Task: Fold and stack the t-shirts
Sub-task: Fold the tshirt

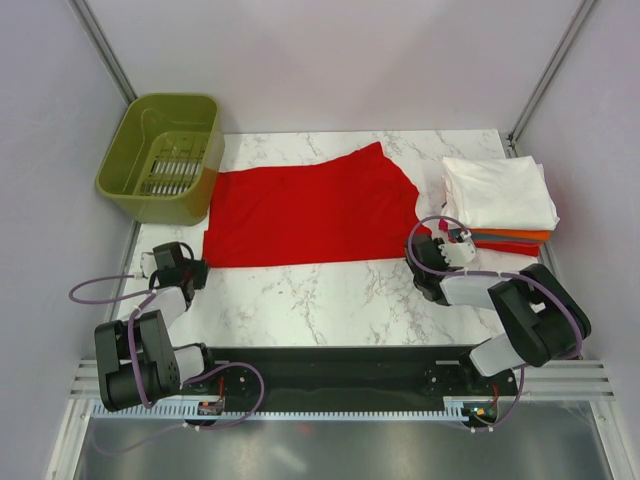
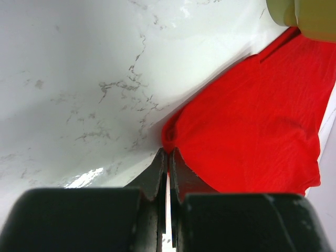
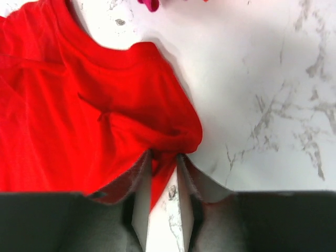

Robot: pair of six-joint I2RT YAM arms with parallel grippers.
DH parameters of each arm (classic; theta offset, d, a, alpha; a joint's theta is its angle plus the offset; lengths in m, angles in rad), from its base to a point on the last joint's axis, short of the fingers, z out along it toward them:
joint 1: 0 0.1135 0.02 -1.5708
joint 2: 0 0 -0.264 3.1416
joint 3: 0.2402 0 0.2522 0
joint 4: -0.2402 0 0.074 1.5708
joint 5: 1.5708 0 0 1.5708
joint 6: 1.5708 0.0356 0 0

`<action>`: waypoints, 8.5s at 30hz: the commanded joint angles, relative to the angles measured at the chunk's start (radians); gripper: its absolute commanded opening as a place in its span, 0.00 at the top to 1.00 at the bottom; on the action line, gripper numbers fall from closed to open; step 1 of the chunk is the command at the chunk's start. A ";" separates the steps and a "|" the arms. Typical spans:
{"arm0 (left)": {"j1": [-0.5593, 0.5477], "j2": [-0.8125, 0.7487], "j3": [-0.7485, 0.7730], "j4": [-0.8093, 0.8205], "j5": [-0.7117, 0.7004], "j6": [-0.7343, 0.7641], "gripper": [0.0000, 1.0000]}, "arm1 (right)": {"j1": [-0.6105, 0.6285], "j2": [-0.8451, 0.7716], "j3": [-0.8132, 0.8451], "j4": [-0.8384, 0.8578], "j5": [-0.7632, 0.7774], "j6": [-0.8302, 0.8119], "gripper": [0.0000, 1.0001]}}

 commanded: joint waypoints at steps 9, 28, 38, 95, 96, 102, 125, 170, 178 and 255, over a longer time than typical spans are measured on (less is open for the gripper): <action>0.006 -0.045 0.016 -0.017 -0.018 0.063 0.98 | -0.020 -0.054 0.016 -0.036 0.081 -0.182 1.00; 0.006 -0.393 0.253 -0.345 0.083 0.069 0.98 | -0.019 -0.508 0.318 -0.367 0.042 -0.504 1.00; 0.006 -0.459 0.863 -0.658 0.102 0.132 0.98 | -0.019 -0.619 0.786 -0.483 -0.088 -0.753 1.00; -0.072 0.351 1.046 -0.136 0.306 -0.048 0.98 | -0.505 0.066 1.046 -0.234 -0.864 -0.471 1.00; -0.075 0.308 0.954 -0.111 0.301 -0.048 0.98 | -0.505 0.044 1.009 -0.232 -0.860 -0.475 1.00; -0.089 0.197 0.685 -0.073 0.301 -0.023 0.98 | -0.505 -0.050 0.776 -0.230 -0.900 -0.501 1.00; 0.035 -0.458 0.008 -0.350 0.362 0.092 0.98 | -0.494 -0.937 0.029 -0.620 -0.772 -0.523 1.00; -0.348 -0.042 0.480 -0.232 -0.047 0.452 0.02 | -0.277 0.069 0.763 -0.433 -0.567 -0.922 0.47; -0.351 0.264 0.641 -0.140 -0.090 0.541 0.00 | -0.277 0.526 1.154 -0.430 -0.489 -0.981 0.43; -0.396 1.049 1.421 -0.482 -0.289 0.557 0.33 | -0.375 1.064 1.677 -0.450 -0.469 -0.919 1.00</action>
